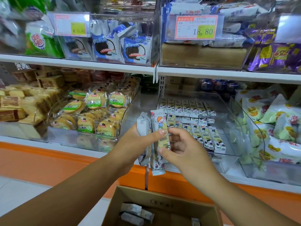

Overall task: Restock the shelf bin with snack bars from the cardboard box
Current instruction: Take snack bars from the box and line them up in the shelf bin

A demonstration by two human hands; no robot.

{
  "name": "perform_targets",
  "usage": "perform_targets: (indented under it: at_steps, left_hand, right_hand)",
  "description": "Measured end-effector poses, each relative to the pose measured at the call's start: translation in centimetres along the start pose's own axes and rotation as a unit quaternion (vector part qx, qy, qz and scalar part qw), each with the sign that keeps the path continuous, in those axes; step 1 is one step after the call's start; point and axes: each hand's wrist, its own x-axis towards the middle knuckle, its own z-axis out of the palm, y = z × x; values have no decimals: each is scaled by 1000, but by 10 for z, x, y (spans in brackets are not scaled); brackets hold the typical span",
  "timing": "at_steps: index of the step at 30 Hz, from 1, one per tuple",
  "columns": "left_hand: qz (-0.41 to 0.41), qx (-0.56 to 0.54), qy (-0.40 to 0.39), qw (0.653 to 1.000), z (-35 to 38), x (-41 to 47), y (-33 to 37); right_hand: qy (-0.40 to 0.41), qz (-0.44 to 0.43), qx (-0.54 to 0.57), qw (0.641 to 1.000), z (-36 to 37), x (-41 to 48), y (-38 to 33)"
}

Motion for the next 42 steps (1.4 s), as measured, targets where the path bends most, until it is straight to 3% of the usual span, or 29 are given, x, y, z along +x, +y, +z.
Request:
perform_targets:
  at_steps: [6,10,14,19,32,36,38,40,42]
  left_hand:
    - [-41,5,17,999,-10,4,-6]
    - [-59,14,54,997,-14,8,-12]
    - [-54,25,76,995,-18,12,-13]
    - [-51,27,87,995,-21,13,-15]
    - [-50,-4,81,995,-16,14,-8]
    - [-52,-30,80,995,-13,12,-5]
    - [-54,-43,74,995,-10,11,-3]
    - [-54,-65,60,995,-7,10,-1]
    - [-52,-85,42,994,-2,8,0]
  right_hand:
    - [9,50,53,997,-5,9,7]
    - [52,27,37,998,-17,20,4]
    - [162,35,-96,981,-50,43,10]
    - [134,83,-223,962,-55,55,23]
    - [55,24,-306,950,-40,60,42]
    - [128,-79,-291,945,-41,41,23]
    - [98,-89,-193,972,-36,25,11]
    - [-8,-36,-100,994,-25,5,5]
    - [-81,-16,-112,990,-12,-10,11]
